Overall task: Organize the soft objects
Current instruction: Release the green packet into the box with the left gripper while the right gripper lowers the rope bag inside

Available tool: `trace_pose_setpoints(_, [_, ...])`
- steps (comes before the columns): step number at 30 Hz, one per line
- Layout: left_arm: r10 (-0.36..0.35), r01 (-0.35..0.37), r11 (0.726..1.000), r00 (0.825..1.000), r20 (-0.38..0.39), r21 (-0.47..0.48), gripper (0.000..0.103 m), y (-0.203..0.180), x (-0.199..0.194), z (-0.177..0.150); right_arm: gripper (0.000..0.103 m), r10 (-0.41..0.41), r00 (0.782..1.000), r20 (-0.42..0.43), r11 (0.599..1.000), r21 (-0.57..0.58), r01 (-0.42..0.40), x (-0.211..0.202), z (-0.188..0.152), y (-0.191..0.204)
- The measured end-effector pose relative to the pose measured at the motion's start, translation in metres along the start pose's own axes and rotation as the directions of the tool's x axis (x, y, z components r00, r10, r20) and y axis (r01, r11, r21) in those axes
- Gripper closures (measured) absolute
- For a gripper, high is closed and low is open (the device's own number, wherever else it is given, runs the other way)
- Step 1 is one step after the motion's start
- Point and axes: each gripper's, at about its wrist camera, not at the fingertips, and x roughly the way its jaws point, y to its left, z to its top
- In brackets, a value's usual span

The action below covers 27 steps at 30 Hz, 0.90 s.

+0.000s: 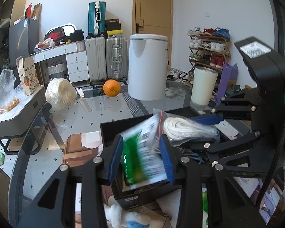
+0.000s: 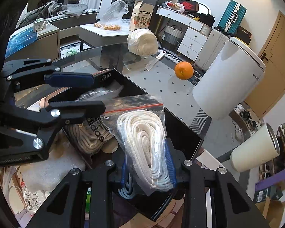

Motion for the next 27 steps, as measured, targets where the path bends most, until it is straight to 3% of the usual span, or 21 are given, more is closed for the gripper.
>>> trace_pose_setpoints(11, [-0.004, 0.004, 1.0, 1.0, -0.014, -0.005, 0.065, 0.001, 0.001, -0.005, 0.07, 0.025, 1.0, 0.006, 1.0, -0.018, -0.025, 0.0, 0.001, 0.001])
trace_pose_setpoints(14, [-0.005, 0.004, 1.0, 1.0, -0.01, -0.017, 0.062, 0.003, -0.004, -0.006, 0.061, 0.04, 0.999, 0.01, 0.999, -0.02, -0.04, -0.002, 0.001, 0.001])
trace_pose_setpoints(16, [0.0, 0.0, 1.0, 1.0, -0.012, -0.027, 0.046, 0.005, -0.008, -0.006, 0.05, 0.043, 0.999, 0.019, 0.999, -0.024, -0.042, -0.007, 0.0, 0.002])
trace_pose_setpoints(20, [-0.001, 0.001, 0.999, 1.0, -0.006, -0.049, 0.035, 0.007, -0.019, -0.008, 0.03, 0.027, 0.998, 0.052, 1.0, -0.004, -0.027, -0.025, -0.006, 0.0])
trace_pose_setpoints(21, [-0.001, 0.0, 0.998, 1.0, -0.007, -0.055, 0.025, 0.008, -0.021, -0.009, 0.024, 0.025, 0.998, 0.061, 1.0, 0.01, -0.026, -0.029, -0.008, -0.001])
trace_pose_setpoints(22, [0.005, -0.005, 0.998, 1.0, -0.004, -0.067, 0.015, 0.008, -0.025, -0.011, 0.022, 0.02, 0.997, 0.077, 0.999, 0.032, -0.022, -0.036, -0.013, -0.002])
trace_pose_setpoints(27, [0.018, -0.015, 0.996, 0.999, 0.03, -0.093, 0.005, 0.011, -0.042, -0.021, 0.016, -0.009, 0.992, 0.124, 0.987, 0.16, -0.011, -0.062, -0.038, -0.011])
